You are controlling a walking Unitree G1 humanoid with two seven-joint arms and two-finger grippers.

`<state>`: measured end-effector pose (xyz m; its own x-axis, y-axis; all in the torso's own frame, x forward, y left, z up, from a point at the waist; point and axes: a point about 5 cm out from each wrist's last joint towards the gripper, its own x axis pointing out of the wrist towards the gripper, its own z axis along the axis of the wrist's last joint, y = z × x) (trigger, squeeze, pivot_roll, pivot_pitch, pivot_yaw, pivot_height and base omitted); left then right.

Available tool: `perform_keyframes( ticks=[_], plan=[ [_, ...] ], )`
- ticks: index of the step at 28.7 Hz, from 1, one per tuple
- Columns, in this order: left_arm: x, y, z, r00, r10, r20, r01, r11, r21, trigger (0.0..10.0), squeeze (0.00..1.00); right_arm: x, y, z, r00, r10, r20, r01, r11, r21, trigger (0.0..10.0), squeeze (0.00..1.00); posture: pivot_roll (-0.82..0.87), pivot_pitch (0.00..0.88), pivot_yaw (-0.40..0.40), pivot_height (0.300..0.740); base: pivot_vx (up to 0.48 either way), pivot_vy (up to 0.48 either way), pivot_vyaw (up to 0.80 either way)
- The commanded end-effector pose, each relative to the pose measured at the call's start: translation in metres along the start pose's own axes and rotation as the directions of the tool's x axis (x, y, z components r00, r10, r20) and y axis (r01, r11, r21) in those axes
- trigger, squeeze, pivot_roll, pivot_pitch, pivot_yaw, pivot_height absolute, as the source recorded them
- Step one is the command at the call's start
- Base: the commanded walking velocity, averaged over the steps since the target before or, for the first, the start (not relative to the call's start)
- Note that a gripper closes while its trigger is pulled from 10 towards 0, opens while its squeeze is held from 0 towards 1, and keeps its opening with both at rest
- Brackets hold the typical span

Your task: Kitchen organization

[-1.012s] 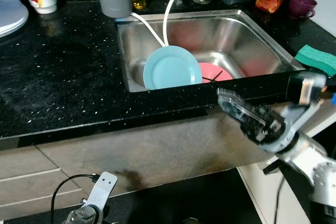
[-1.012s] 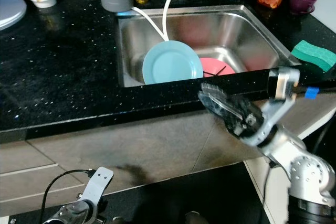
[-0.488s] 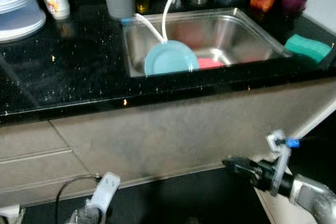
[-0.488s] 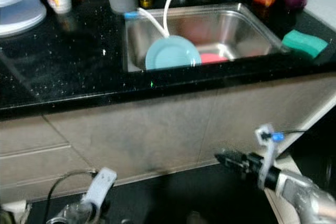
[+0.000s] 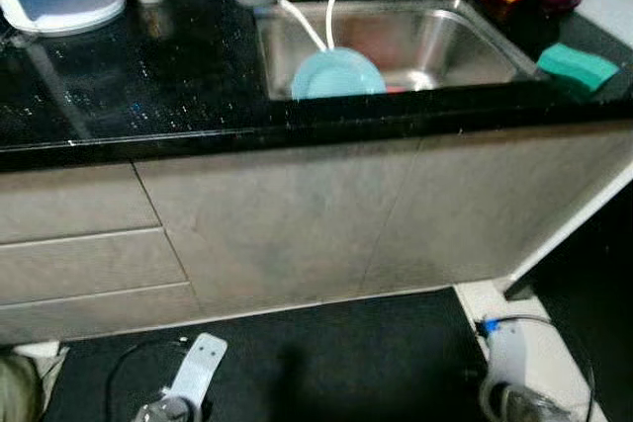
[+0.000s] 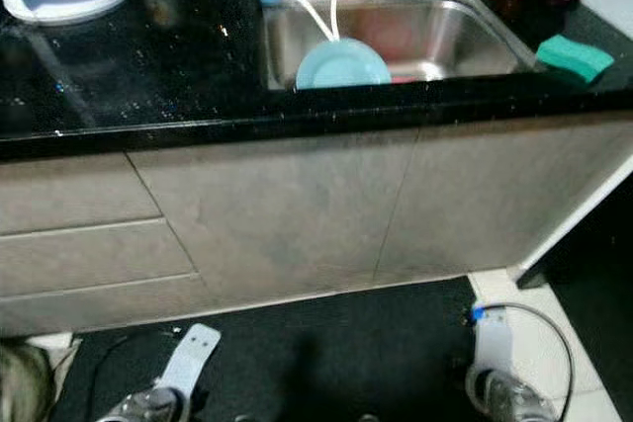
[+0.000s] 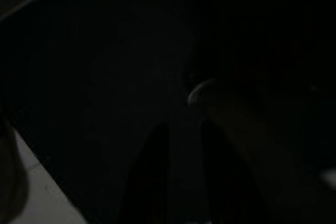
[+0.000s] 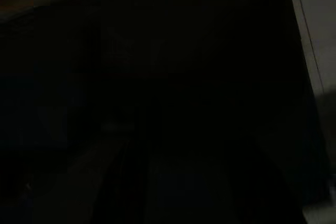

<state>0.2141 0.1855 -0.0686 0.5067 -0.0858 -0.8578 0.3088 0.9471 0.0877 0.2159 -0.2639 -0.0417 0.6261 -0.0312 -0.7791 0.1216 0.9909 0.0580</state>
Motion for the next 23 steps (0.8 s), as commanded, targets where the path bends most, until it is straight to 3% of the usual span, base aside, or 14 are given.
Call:
perform_keyframes(
  ticks=[1, 2, 4, 7, 14, 23],
  plan=[
    [-0.002, 0.002, -0.016, 0.998, 0.011, -0.056, -0.012, 1.000, -0.029, 10.0, 0.00, 0.002, 0.004, -0.019, 0.997, -0.054, -0.062, 0.049, 0.996, -0.077, 10.0, 0.00, 0.01, 0.124, -0.044, 0.740, -0.304, 0.000, 0.00],
    [-0.002, 0.002, -0.016, 0.998, 0.011, -0.056, -0.012, 1.000, -0.029, 10.0, 0.00, 0.002, 0.004, -0.019, 0.997, -0.054, -0.062, 0.049, 0.996, -0.077, 10.0, 0.00, 0.01, 0.124, -0.044, 0.740, -0.304, 0.000, 0.00],
    [-0.002, 0.002, -0.017, 0.998, 0.010, -0.058, -0.012, 0.999, -0.032, 10.0, 0.00, 0.001, 0.002, -0.036, 0.985, -0.136, -0.110, 0.117, 0.979, -0.165, 10.0, 0.00, 0.01, 0.129, -0.042, 0.740, -0.298, 0.000, 0.00],
    [-0.002, 0.002, -0.017, 0.998, 0.006, -0.063, -0.008, 1.000, -0.030, 10.0, 0.00, 0.000, 0.002, -0.046, 0.980, -0.147, -0.138, 0.119, 0.974, -0.194, 10.0, 0.00, 0.01, 0.129, -0.043, 0.740, -0.299, 0.000, 0.00],
    [-0.002, 0.002, -0.019, 0.996, -0.005, -0.091, 0.003, 1.000, -0.024, 10.0, 0.00, -0.001, 0.006, -0.058, 0.983, -0.073, -0.168, 0.056, 0.993, -0.106, 10.0, 0.00, 0.01, 0.137, -0.045, 0.740, -0.296, 0.000, 0.00],
    [-0.002, 0.002, -0.016, 0.996, -0.007, -0.092, 0.006, 1.000, -0.014, 10.0, 0.00, -0.003, 0.009, -0.068, 0.976, -0.051, -0.210, 0.012, 0.983, -0.185, 10.0, 0.00, 0.01, 0.148, -0.049, 0.740, -0.279, 0.000, 0.76]
  ],
)
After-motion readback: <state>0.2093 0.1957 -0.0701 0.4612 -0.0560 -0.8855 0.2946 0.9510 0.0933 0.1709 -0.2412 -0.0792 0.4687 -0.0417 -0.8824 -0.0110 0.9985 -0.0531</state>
